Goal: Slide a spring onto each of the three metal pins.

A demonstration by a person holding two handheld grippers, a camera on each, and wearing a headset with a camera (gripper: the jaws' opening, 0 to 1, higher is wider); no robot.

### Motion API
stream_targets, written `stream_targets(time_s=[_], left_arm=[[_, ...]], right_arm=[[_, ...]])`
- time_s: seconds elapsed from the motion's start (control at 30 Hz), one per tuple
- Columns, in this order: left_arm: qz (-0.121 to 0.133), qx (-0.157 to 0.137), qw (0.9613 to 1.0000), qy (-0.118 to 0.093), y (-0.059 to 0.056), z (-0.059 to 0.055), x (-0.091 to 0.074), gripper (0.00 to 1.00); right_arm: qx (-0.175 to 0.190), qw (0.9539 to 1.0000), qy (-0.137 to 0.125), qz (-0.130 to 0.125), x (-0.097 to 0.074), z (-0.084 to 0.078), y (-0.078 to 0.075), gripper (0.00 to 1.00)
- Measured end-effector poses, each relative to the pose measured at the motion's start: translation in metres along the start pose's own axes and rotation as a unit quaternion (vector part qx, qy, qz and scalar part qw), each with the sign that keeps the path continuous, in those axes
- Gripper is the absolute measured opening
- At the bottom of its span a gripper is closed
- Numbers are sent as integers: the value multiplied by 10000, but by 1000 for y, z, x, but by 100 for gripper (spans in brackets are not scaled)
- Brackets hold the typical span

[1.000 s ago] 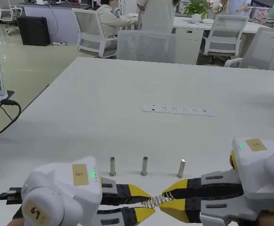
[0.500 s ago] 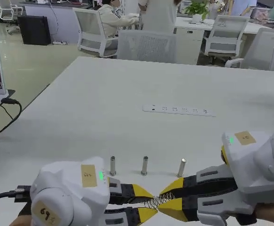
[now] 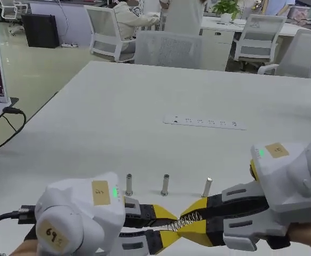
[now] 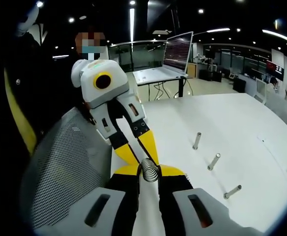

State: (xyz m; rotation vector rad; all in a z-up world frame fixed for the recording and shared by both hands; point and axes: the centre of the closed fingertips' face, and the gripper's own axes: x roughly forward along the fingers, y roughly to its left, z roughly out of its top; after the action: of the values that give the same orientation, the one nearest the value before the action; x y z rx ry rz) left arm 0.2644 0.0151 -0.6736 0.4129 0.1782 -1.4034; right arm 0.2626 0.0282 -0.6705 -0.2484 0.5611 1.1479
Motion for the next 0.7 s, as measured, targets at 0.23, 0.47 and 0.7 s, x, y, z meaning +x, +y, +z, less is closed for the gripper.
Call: stream_targets(time_s=[0.23, 0.47, 0.7], left_arm=[[30, -42, 10000, -46, 0, 3, -1, 2], [70, -130, 9999, -55, 2, 2, 0, 3], [84, -155, 9998, -70, 3, 2, 1, 3]], right_arm=[[67, 9997, 221, 126, 0, 3, 3, 9], [-67, 9985, 538, 115, 1, 4, 3, 9], [-271, 9957, 874, 122, 2, 2, 3, 9]])
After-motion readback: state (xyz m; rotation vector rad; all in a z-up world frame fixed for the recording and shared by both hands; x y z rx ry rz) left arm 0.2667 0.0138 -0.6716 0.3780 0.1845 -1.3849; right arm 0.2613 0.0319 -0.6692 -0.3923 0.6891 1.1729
